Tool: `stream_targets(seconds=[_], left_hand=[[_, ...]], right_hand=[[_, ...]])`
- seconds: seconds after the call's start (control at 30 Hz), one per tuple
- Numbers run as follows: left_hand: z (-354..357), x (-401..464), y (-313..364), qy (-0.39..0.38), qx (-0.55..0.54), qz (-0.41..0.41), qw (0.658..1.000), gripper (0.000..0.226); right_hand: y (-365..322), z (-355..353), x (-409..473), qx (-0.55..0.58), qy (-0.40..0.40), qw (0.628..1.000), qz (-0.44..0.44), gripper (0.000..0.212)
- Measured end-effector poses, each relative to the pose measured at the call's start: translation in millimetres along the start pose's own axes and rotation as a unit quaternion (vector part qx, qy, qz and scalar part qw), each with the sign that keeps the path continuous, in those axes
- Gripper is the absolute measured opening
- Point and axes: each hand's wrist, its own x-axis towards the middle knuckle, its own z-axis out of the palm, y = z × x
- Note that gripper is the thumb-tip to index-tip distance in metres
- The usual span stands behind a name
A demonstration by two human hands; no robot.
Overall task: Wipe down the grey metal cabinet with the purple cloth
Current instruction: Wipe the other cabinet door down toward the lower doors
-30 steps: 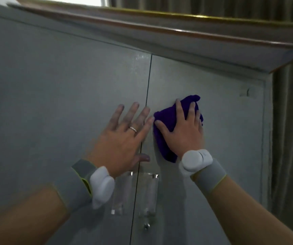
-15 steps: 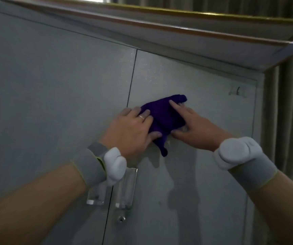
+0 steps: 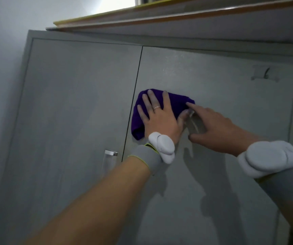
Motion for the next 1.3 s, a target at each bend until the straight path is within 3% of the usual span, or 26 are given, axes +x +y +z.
stream_targets(seconds=[0.2, 0.37, 0.47, 0.57, 0.67, 0.87, 1.03, 1.13, 1.3], left_hand=[[18.0, 7.6, -5.6, 0.105, 0.026, 0.017, 0.994, 0.062], [25.0, 13.3, -17.7, 0.096, 0.065, 0.011, 0.993, 0.085], [27.8, 15.4, -33.3, 0.099, 0.075, 0.043, 0.991, 0.084], [19.4, 20.5, -69.3, 0.096, 0.085, 0.1, 0.987, 0.082], [-5.7, 42.3, -123.9, 0.097, 0.075, 0.136, 0.983, 0.081], [-70.6, 102.1, -280.6, 0.099, 0.053, 0.092, 0.989, 0.081], [-101.9, 128.4, -390.6, 0.1, 0.019, 0.042, 0.994, 0.083], [-104.4, 126.5, -405.0, 0.099, 0.015, 0.034, 0.994, 0.085], [-96.3, 105.6, -366.1, 0.071, 0.016, -0.013, 0.997, 0.089]], right_hand=[[29.3, 0.8, -21.4, 0.008, 0.07, 0.997, 0.021, 0.075], [16.4, 18.8, -9.7, -0.008, 0.158, 0.986, 0.056, 0.072], [-5.3, 33.6, 3.6, -0.043, 0.209, 0.975, 0.06, 0.079], [-34.8, 51.5, 19.9, -0.075, 0.191, 0.978, 0.038, 0.083], [-79.1, 67.0, 40.8, -0.091, 0.14, 0.986, 0.028, 0.106], [-166.4, 117.3, 83.5, -0.131, 0.124, 0.984, 0.014, 0.116], [-176.7, 137.1, 94.6, -0.152, 0.12, 0.981, 0.03, 0.126], [-174.9, 139.4, 96.1, -0.163, 0.122, 0.979, 0.028, 0.128], [-178.0, 146.0, 98.0, -0.165, 0.131, 0.977, 0.03, 0.123]])
